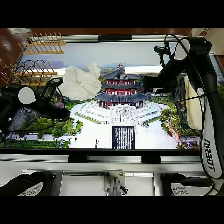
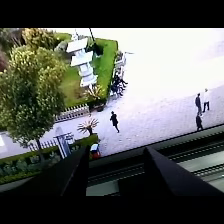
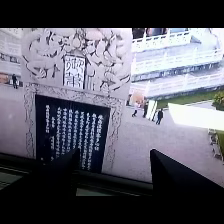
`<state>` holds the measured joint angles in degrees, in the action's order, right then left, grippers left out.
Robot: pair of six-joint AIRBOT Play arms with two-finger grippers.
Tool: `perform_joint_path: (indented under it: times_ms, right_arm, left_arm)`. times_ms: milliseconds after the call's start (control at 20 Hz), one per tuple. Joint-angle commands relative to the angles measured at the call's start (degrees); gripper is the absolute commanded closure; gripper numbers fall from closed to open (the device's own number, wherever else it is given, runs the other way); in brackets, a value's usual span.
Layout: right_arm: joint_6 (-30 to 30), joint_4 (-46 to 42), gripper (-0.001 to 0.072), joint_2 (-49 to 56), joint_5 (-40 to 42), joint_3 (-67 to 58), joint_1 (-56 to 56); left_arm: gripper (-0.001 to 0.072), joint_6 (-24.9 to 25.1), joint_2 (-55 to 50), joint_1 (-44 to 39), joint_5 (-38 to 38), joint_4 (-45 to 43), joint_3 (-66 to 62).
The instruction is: Fold the shirts.
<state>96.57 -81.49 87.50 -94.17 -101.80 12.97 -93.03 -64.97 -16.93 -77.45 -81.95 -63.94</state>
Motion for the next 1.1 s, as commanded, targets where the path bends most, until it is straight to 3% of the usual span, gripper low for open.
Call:
perform_joint_path:
  times_ms: [0, 150, 200, 250, 300, 400, 500, 700, 1050]
  right_arm:
    - [0.1, -0.9, 0.016, 0.0, -1.3, 0.0, 0.1]
    - [-0.2, -2.0, 0.016, 0.1, -1.2, 0.0, 0.1]
    - [-0.2, -1.7, 0.016, 0.1, -0.2, 0.0, 0.1]
    - [-0.2, -1.1, 0.016, 0.1, 1.5, 0.0, 0.1]
    - [-0.2, -0.9, 0.016, 0.1, 2.8, 0.0, 0.1]
    - [-0.2, -0.2, 0.016, 0.3, 4.8, 0.0, 0.1]
    - [-0.2, 0.3, 0.016, 0.7, 5.3, 0.0, 0.1]
    - [-0.2, 0.7, 0.016, 1.5, 5.3, 0.0, 0.1]
    - [-0.2, 0.7, 0.016, 1.7, 6.3, 0.0, 0.1]
  left_arm:
    - [0.0325, -10.6, -0.3, 0.0, 0.5, 1.6, 0.0]
    - [0.0316, -16.8, -0.9, 0.0, 2.8, 1.7, 0.0]
    - [0.0255, -16.5, -1.5, 0.0, 6.6, 1.6, 0.0]
    - [0.0055, -14.3, -2.4, 0.1, 11.9, 1.7, -0.1]
    - [-0.0002, -11.4, -4.3, 0.8, 16.7, 1.6, -0.9]
    - [-0.0005, -10.1, -11.9, 4.2, 19.6, 1.6, -6.4]
    - [-0.0005, -7.3, -22.2, 8.4, 18.5, 1.6, -14.8]
    - [-0.0005, -7.0, -38.5, 12.9, 17.0, 2.0, -29.6]
    - [-0.0001, -5.1, -47.6, 12.6, 19.4, 3.8, -36.0]
